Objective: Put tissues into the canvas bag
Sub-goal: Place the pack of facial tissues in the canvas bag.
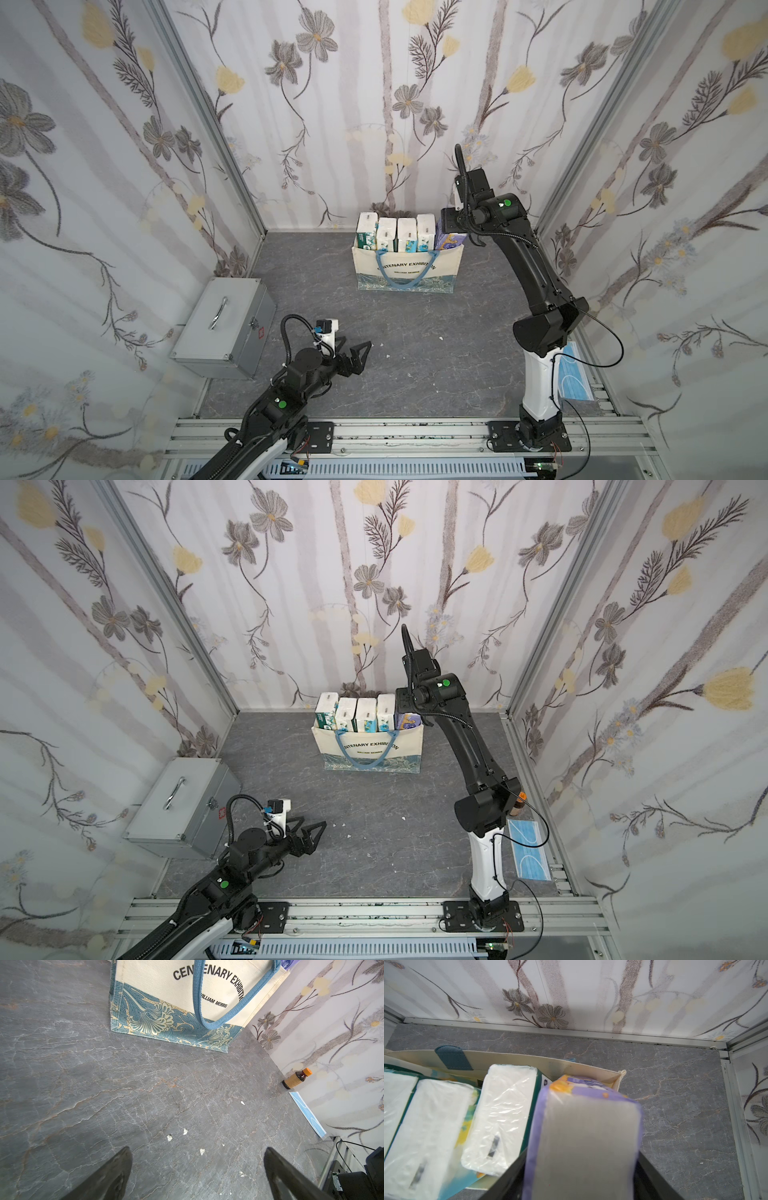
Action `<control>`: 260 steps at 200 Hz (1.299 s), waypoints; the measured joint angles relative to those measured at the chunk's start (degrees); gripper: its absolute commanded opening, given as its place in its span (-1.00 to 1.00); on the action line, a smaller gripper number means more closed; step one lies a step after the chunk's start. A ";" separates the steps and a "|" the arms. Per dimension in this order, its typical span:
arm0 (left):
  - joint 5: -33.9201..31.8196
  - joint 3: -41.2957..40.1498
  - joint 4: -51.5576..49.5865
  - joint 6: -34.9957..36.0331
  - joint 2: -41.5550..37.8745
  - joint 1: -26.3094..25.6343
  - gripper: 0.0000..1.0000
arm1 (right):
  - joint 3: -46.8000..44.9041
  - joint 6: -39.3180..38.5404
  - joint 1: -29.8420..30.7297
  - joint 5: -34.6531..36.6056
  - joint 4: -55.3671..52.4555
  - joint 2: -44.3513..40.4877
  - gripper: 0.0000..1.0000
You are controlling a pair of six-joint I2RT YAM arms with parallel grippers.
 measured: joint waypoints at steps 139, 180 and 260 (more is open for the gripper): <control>-0.26 0.22 -0.39 0.02 -1.73 0.00 1.00 | 4.59 1.09 -0.24 -6.95 -0.17 0.70 0.73; -0.46 0.22 -0.44 0.02 -1.88 0.00 1.00 | 6.73 1.01 -0.42 -7.32 0.22 0.28 0.05; -0.46 0.22 -0.44 0.02 -1.86 0.00 1.00 | 6.73 0.83 -0.57 -9.29 3.56 1.75 -0.94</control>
